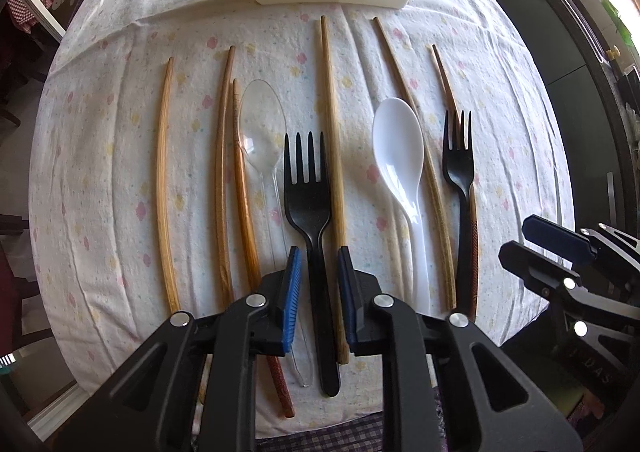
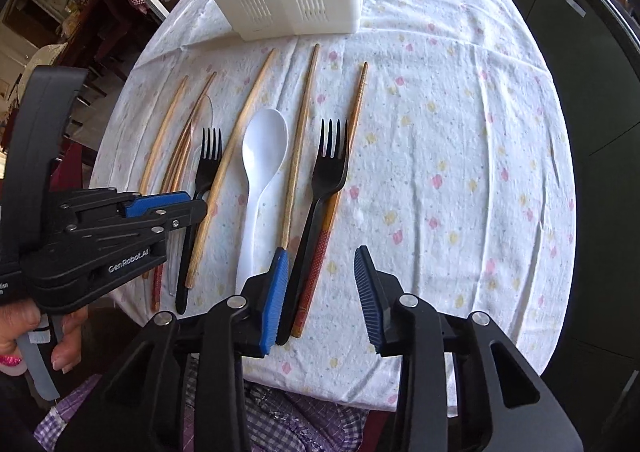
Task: Organize utensils
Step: 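Lower the left tool and close on a black fork while the right tool grasps the other black fork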
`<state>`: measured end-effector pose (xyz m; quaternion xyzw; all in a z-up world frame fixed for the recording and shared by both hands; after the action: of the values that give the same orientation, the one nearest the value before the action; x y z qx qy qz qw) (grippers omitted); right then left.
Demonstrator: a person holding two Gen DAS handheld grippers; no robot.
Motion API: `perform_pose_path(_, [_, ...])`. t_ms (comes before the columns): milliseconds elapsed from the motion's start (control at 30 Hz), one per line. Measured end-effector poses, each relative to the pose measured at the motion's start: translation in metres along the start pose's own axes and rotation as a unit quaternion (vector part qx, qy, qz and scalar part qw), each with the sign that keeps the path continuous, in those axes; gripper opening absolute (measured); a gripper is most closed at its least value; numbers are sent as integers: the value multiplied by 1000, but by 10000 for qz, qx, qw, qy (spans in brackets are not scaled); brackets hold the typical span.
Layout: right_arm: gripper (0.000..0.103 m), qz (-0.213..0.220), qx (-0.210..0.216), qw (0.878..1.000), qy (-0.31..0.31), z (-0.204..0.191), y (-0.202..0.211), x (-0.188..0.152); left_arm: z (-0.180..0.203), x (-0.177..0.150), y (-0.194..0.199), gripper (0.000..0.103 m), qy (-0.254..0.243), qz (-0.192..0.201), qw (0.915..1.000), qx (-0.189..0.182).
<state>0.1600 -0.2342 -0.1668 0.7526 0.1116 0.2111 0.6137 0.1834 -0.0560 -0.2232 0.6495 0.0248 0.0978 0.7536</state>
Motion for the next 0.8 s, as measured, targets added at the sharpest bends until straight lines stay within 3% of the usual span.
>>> perform_pose_path(367, [21,-592,190,9978,-238,-10,-36,28,-10,0,-3,17,-56,-24,9999,-89])
perform_pose_path(800, [17,-870,-304,9954,-271,-27,-60,53,-4,-4,0,17,-153,-3,9998,-95])
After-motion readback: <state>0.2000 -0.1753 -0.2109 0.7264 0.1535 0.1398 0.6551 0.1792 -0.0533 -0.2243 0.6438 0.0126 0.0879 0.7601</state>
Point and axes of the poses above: each gripper's, at about its wrist camera, not at the fingertips, and y roughly against the way its jaws point, z to its right, x to its top, the point moved 7 cm from there along -y, roughly the way its jaws point, and after that the axes turned 6 degrees about y, right-handed, at the moved point
